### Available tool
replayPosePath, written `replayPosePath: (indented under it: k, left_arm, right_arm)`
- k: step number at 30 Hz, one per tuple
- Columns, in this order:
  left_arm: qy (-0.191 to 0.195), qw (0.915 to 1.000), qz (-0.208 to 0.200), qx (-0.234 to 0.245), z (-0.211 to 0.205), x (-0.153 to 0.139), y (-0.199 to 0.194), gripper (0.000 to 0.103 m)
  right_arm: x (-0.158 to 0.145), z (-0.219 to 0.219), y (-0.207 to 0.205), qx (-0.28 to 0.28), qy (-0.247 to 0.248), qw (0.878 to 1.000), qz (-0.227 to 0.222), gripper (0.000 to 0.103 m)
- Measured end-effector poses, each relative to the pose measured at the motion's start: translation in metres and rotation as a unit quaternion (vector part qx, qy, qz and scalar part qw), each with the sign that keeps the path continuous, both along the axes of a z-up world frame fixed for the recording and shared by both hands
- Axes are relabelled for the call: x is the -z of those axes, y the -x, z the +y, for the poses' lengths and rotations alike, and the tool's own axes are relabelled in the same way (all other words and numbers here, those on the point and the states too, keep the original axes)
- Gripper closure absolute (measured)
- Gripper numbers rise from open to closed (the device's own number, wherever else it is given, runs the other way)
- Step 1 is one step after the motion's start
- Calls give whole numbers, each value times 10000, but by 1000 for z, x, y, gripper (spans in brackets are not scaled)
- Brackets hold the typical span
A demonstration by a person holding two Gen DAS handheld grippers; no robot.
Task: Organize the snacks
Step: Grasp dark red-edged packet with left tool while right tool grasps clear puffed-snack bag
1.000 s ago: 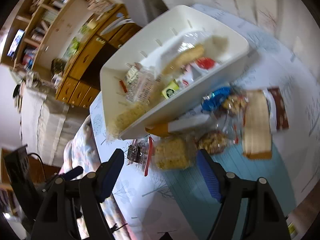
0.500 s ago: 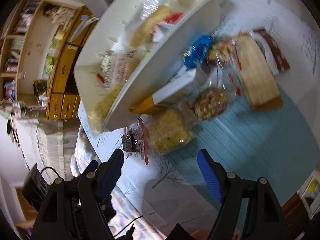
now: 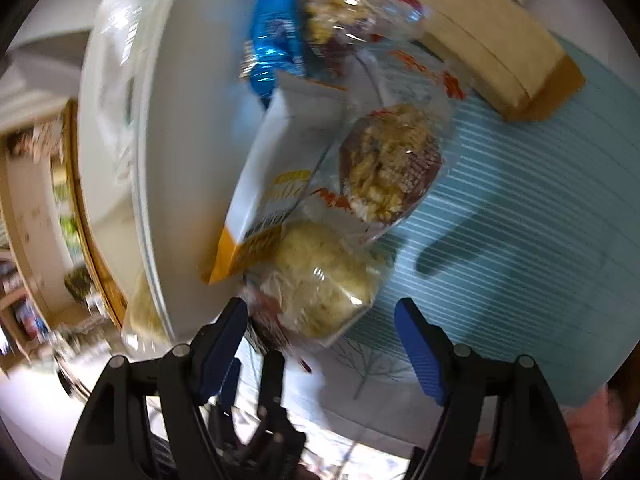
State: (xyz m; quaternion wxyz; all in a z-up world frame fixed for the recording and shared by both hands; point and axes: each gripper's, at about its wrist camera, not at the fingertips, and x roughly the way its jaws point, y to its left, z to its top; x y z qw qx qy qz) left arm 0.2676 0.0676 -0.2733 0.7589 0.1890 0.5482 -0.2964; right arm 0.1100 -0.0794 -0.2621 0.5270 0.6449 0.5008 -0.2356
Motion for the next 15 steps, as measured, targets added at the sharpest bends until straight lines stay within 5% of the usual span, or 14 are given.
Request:
replayPosePath:
  k: [15]
  left_arm:
    - [93,9999,50,109,-7,16,-6,27]
  right_arm:
    - [14,7,-15,961,-241,9920,780,29]
